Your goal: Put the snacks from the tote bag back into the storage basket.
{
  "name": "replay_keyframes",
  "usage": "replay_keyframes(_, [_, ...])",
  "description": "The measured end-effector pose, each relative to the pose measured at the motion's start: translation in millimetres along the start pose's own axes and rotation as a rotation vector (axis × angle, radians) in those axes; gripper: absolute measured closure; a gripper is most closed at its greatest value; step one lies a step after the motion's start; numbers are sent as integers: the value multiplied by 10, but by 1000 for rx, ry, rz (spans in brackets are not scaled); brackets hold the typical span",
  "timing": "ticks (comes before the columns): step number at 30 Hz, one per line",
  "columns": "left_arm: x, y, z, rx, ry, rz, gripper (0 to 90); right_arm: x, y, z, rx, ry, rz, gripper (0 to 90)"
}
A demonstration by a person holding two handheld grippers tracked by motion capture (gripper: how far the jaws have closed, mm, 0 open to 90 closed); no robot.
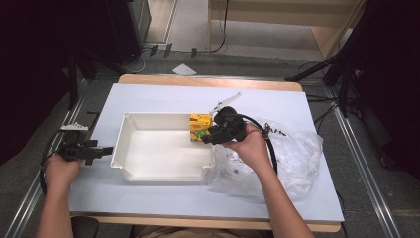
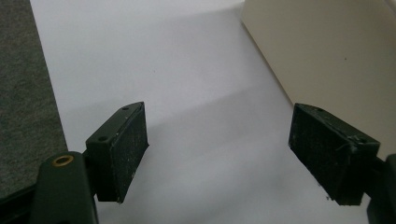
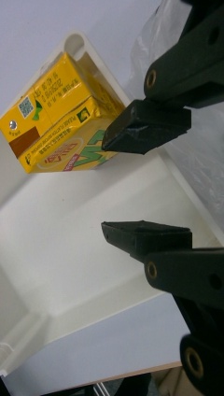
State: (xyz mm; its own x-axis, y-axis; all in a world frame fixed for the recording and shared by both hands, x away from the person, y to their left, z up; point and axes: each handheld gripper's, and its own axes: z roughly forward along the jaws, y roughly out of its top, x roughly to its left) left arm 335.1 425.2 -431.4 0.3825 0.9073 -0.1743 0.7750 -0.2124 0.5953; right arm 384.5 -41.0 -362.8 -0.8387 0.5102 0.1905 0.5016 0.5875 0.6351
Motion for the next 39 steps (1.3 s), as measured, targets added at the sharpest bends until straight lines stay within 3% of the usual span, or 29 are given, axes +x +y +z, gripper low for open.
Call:
replay_keyframes(8, [20, -4, 8, -4, -2, -3, 208, -41, -77, -114, -38, 14, 15, 389])
replay_keyframes(11, [19, -1, 17, -2, -4, -1, 208, -61, -113, -140, -64, -9, 29, 327])
replay_keyframes(18, [7, 17, 33, -3, -6, 7, 208, -114, -174, -170, -67, 3, 56, 228])
replay_keyframes(27, [4, 33, 44, -3, -13, 13, 208, -238, -316, -217, -58, -43, 57, 227])
replay_keyframes(39, [-5, 51, 57, -6, -10, 16, 208, -399, -463, -293, -82, -52, 99, 222])
